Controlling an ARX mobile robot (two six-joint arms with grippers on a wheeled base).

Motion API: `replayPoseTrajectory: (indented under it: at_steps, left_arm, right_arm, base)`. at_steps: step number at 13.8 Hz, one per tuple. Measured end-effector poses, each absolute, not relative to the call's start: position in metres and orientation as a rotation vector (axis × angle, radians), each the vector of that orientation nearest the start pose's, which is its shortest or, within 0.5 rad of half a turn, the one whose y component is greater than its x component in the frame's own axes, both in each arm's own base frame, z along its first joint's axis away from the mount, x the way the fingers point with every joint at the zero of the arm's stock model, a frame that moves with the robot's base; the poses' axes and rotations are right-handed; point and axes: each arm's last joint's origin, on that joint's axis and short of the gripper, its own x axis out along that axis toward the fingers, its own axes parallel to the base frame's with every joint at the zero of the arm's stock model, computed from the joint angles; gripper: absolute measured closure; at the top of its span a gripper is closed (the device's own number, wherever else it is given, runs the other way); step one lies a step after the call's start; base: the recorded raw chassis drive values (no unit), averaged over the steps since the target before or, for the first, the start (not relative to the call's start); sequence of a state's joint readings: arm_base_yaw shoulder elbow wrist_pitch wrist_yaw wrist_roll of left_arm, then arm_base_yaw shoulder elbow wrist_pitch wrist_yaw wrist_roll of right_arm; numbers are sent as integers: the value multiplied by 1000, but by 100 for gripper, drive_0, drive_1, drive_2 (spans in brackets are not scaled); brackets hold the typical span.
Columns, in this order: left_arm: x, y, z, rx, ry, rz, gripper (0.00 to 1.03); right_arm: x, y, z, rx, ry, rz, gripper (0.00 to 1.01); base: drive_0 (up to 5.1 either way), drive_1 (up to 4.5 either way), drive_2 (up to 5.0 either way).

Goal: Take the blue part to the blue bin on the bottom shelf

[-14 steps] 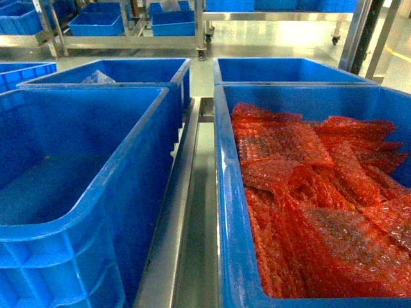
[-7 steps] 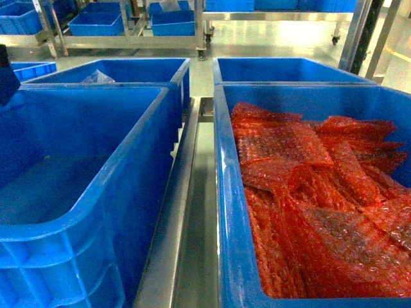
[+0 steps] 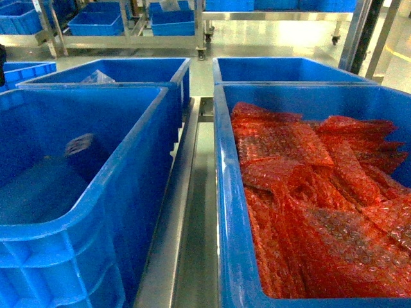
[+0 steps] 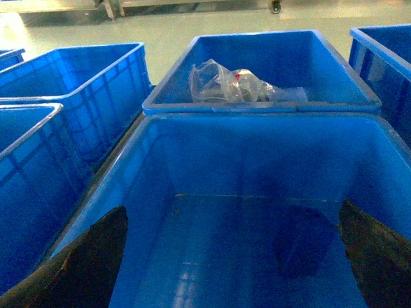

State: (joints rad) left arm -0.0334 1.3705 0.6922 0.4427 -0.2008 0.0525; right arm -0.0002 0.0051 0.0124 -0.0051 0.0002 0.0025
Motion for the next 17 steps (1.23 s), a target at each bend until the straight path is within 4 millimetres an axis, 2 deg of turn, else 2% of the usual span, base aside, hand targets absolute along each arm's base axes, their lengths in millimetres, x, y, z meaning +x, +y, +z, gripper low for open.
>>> replayPoseTrajectory:
  at_steps: [3,14,15,17]
  left_arm:
    - [281,-2,244,78,200,166,5]
    - [281,-2,243,79,208,166,5]
    - [280,1,242,54,114,122,10]
    - [252,0,222,17,12,6,37]
  right_arm:
    - [97,0,167,2,-2,0,3]
    - [97,0,167,2,-2,0,3]
    - [97,0,167,2,-2,0,3]
    - [97,0,167,2,-2,0,3]
  base:
    - [0,0,0]
    - [0,0,0]
    - [0,0,0]
    - [0,0,0]
